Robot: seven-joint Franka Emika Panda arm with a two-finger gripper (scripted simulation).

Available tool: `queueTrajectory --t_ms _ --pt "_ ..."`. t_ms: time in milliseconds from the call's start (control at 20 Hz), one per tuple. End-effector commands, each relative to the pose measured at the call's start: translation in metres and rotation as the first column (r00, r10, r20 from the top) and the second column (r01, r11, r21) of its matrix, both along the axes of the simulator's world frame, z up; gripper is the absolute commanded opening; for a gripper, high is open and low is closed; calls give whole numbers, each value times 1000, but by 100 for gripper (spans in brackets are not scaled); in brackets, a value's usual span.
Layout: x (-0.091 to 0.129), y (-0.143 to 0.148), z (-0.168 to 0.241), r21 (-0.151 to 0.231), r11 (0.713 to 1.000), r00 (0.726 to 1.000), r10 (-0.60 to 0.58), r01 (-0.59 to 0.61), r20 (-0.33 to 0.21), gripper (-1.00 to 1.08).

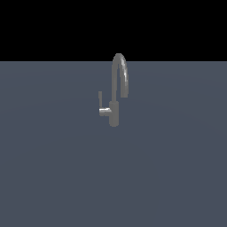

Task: Turn on the faucet by rotating a designated handle.

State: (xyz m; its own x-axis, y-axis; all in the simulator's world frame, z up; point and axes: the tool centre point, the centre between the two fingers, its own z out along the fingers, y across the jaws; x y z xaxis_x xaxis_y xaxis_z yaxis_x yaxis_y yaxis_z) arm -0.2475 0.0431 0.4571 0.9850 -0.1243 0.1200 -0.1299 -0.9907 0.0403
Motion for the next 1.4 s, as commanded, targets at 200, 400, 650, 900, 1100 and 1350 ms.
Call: queueTrajectory --t_ms 200,400,650,900,1100,1350 --pt "13 22 -33 -30 993 992 -115 117 60 -100" --pt "23 34 -54 -45 981 978 -182 187 97 -100" --pt "37 47 -78 -58 961 955 -260 270 143 -100" --pt "53 58 -100 -67 935 925 -330 347 187 -100" --pt "66 65 -117 -70 912 898 -381 404 219 -100" --pt "82 72 -136 -72 881 862 -437 468 257 -100"
